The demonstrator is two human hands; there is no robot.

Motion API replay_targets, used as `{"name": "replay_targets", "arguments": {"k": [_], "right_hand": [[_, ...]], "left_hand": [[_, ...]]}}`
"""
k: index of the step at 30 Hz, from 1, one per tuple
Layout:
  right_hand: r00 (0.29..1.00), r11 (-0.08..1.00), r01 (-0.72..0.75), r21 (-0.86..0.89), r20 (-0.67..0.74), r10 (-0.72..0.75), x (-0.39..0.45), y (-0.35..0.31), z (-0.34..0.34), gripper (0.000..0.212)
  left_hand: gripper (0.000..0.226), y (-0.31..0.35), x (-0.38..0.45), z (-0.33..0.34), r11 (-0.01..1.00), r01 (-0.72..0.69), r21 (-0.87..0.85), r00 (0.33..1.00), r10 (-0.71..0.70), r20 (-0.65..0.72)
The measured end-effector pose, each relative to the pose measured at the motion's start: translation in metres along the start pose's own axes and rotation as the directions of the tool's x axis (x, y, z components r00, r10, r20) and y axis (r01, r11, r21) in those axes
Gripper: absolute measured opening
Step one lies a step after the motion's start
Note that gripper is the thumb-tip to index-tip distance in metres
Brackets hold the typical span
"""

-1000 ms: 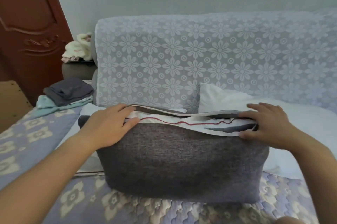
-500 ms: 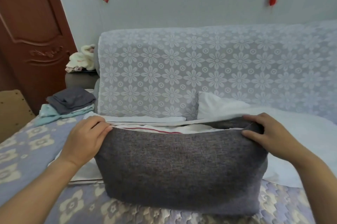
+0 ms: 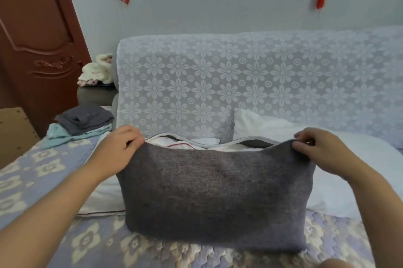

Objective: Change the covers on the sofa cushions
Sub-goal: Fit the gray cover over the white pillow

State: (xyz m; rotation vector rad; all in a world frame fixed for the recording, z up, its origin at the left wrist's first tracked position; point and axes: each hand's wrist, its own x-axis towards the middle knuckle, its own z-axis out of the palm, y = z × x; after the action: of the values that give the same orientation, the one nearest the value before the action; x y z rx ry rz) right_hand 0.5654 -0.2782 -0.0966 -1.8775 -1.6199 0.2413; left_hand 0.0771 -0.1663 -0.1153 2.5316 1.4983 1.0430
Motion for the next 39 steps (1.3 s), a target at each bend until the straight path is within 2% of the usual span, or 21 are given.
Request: {"name": "replay_targets", "arguments": {"k": [2,3,4,6,8,10,11,13,14,15,17,19,22,24,28,31,34,37,39], "right_hand": [[0.99,0.985,0.061,-0.162,0.136,-0.039,-0.001,0.0,-0.001,0.018],[0.988,0.967,0.086,-0.238,0.142,-0.052,0.0,0.001,0.002,0.022],[0.991,0.957,0.08,-0.281,0.127,-0.046,-0.001,0.004,0.006,0.026],[0.993,0.959,0.037,-0.282,0.116,-0.005,-0.002,0.008,0.013,0.035],[0.99,0.945,0.049,-0.323,0.141,-0.003,-0.002,0.01,0.02,0.039],[0.983,0.918,0.081,-0.388,0.183,-0.009,-0.002,0.007,0.022,0.034],[0.98,0.907,0.099,-0.408,0.197,-0.019,-0.002,0.003,0.023,0.03],[0.982,0.912,0.113,-0.395,0.186,-0.041,-0.003,-0.001,0.024,0.018],[0.986,0.919,0.105,-0.38,0.162,-0.045,-0.004,0.001,0.027,0.011],[0.99,0.927,0.082,-0.365,0.133,-0.035,-0.006,0.003,0.029,0.009],[0.998,0.949,0.006,-0.316,0.059,0.013,-0.007,0.012,0.034,0.014],[0.999,0.962,-0.032,-0.27,-0.026,0.026,-0.005,0.017,0.035,0.018],[0.994,0.974,-0.026,-0.224,-0.11,0.001,-0.002,0.01,0.034,0.019],[0.99,0.976,-0.04,-0.216,-0.138,0.011,0.001,0.009,0.032,0.021],[0.983,0.961,-0.046,-0.272,-0.182,-0.004,0.012,0.021,0.028,0.019],[0.986,0.982,-0.045,-0.182,-0.165,0.015,0.014,0.02,0.027,0.027],[0.993,0.996,-0.043,-0.073,-0.114,0.035,0.01,0.009,0.034,0.025],[0.999,1.0,-0.018,-0.013,-0.044,0.018,0.0,0.009,0.031,0.02],[0.999,1.0,-0.029,-0.005,-0.036,0.029,-0.01,0.014,0.02,0.028]], "left_hand": [[0.008,0.004,-0.005,-0.004,1.0,-0.008,0.0,0.996,0.008,0.091],[0.011,0.006,-0.007,-0.005,0.998,-0.038,0.05,0.988,0.03,0.149],[0.024,0.009,-0.01,-0.005,0.99,-0.068,0.122,0.971,0.038,0.238],[0.054,0.022,-0.009,-0.006,0.954,-0.078,0.288,0.891,-0.063,0.45],[0.068,0.038,0.0,-0.006,0.894,-0.123,0.432,0.774,-0.186,0.605],[0.073,0.056,0.006,0.001,0.833,-0.224,0.506,0.667,-0.247,0.703],[0.075,0.06,0.006,0.007,0.812,-0.269,0.517,0.636,-0.254,0.729],[0.075,0.061,0.007,0.021,0.81,-0.271,0.52,0.61,-0.273,0.744],[0.073,0.058,0.01,0.022,0.843,-0.209,0.495,0.617,-0.279,0.736],[0.07,0.054,0.013,0.021,0.894,-0.102,0.437,0.659,-0.268,0.703],[0.051,0.039,0.019,0.014,0.963,0.12,0.24,0.808,-0.235,0.54],[0.022,0.023,0.022,0.006,0.97,0.144,0.194,0.875,-0.217,0.433],[0.045,0.018,0.018,-0.003,0.977,0.124,0.171,0.928,-0.175,0.329],[0.048,0.021,0.018,-0.007,0.983,0.035,0.178,0.969,-0.077,0.233],[0.025,0.031,0.007,-0.022,0.976,-0.117,0.183,0.928,0.041,0.371],[0.043,0.024,-0.007,-0.035,0.923,-0.249,0.292,0.871,0.082,0.485],[0.055,0.004,-0.01,-0.043,0.851,-0.333,0.405,0.893,0.148,0.424],[0.052,-0.013,-0.011,-0.043,0.834,-0.374,0.406,0.91,0.245,0.334],[0.049,-0.019,-0.012,-0.043,0.811,-0.42,0.407,0.905,0.338,0.259]]}}
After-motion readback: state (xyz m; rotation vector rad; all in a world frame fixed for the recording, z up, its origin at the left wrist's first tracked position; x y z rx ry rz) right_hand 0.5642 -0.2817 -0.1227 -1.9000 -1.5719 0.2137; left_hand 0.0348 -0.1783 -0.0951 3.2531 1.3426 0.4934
